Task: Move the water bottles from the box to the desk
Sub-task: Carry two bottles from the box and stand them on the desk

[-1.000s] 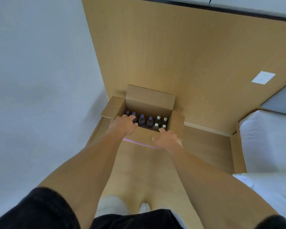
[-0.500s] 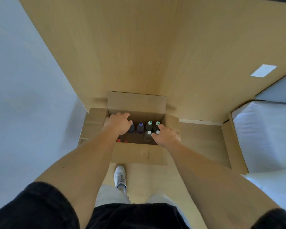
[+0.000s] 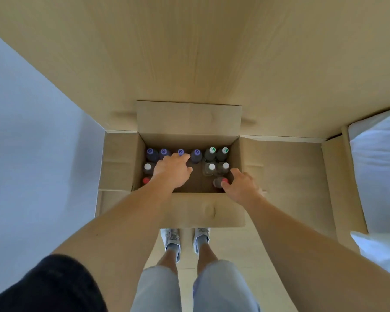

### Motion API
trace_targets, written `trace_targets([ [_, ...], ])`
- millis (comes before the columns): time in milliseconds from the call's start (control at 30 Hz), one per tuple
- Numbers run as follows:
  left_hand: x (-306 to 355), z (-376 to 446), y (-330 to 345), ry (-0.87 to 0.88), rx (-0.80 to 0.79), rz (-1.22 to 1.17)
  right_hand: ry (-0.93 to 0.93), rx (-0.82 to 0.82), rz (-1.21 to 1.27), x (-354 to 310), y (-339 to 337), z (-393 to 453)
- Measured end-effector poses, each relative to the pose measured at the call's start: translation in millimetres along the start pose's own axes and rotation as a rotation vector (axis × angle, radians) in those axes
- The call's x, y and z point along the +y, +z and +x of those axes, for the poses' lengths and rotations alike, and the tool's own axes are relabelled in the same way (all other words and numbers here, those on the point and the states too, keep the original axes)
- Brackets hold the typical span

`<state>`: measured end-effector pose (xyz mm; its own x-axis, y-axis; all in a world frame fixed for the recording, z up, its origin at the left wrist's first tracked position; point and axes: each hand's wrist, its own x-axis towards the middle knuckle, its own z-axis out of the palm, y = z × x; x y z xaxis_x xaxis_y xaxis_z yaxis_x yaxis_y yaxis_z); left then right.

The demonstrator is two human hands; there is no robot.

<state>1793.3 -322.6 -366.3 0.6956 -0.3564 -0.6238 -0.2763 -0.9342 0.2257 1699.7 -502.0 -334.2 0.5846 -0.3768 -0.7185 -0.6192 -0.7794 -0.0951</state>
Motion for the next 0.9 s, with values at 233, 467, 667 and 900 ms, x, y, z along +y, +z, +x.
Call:
trace_targets([
  [233,-1,106,86,0.024,-0.032,-0.001,0.004,-0.016,-0.008,13,51,111],
  [467,-2,193,167,0.053,-0.034,-0.015,-0.030,0.033,0.007,20,104,212],
  [667,7,250,210,0.100,-0.020,-0.036,0.005,0.053,0.019,31,133,271],
  [900,28,295,239,0.171,0.083,-0.063,-0.014,0.040,-0.096,39,153,313],
])
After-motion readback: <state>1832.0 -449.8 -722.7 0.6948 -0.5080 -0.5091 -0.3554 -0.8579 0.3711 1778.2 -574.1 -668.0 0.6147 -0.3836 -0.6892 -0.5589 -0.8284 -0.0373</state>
